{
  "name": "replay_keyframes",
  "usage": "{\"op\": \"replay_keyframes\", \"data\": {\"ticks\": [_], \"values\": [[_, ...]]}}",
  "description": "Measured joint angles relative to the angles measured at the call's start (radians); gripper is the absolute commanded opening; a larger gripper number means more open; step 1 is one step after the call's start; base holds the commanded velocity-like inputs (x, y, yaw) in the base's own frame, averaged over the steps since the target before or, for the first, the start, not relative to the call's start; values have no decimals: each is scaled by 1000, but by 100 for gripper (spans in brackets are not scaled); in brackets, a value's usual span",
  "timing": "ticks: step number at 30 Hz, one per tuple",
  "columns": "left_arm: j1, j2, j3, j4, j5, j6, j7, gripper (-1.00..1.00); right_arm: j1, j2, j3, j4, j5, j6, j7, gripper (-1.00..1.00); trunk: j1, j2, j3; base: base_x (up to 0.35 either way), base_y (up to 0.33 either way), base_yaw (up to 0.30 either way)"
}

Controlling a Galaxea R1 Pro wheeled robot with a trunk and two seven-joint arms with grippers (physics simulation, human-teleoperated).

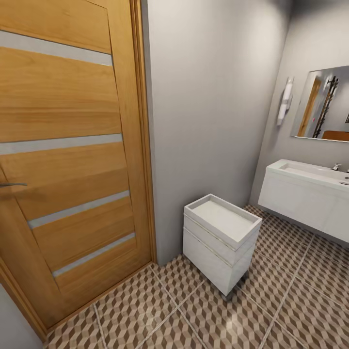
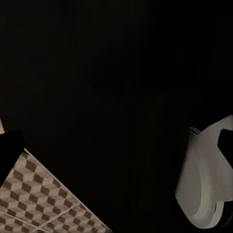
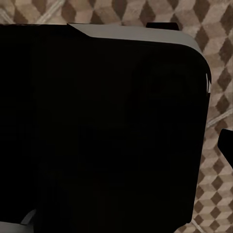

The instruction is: Take the four mousetraps from the cabinet in the bathroom and place them on the bathroom floor. Make sure all four end up on the same floor surface, and ensure that at least two of them are either under or directly next to the same bathroom sink.

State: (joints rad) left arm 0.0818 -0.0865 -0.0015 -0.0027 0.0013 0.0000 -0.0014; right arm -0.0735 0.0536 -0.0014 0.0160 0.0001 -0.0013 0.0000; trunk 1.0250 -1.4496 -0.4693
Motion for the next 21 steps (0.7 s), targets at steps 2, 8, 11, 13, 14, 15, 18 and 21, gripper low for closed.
{"op": "replay_keyframes", "data": {"ticks": [2, 8, 11, 13, 14, 15, 18, 21], "values": [[0, 0, 0, 0, 0, 0, 0, 100, -1, 0, 0, 0, 0, 0, 0, 100, 0, 0, 0, 0, 0, 0], [1, -1, 0, 0, 0, 0, 0, 100, -2, 1, 0, -1, 0, 0, 0, 100, 0, 0, 0, 0, 0, 0], [1, -1, 0, 0, 0, 0, 0, 100, -2, 0, 0, -1, 0, 0, 0, 100, 0, 0, 0, 0, 0, 0], [1, -1, 0, 0, 0, 0, 0, 100, -2, 0, 0, -1, 0, 0, 0, 100, 0, 0, 0, 0, 0, 0], [1, -1, 0, 0, 0, 0, 0, 100, -2, 0, 0, -1, 0, 0, 0, 100, 0, 0, 0, 0, 0, 0], [1, -1, 0, 0, 0, 0, 0, 100, -2, 0, 0, -1, 0, 0, 0, 100, 0, 0, 0, 0, 0, 0], [1, -1, 0, 0, 0, 0, 0, 100, -2, 1, -1, -1, 1, 0, 0, 100, 0, 0, 0, 0, 0, 0], [1, -1, 0, 0, 1, 0, 0, 100, -2, 1, -1, -1, 1, 0, 0, 100, 0, 0, 0, 0, 0, 0]]}}
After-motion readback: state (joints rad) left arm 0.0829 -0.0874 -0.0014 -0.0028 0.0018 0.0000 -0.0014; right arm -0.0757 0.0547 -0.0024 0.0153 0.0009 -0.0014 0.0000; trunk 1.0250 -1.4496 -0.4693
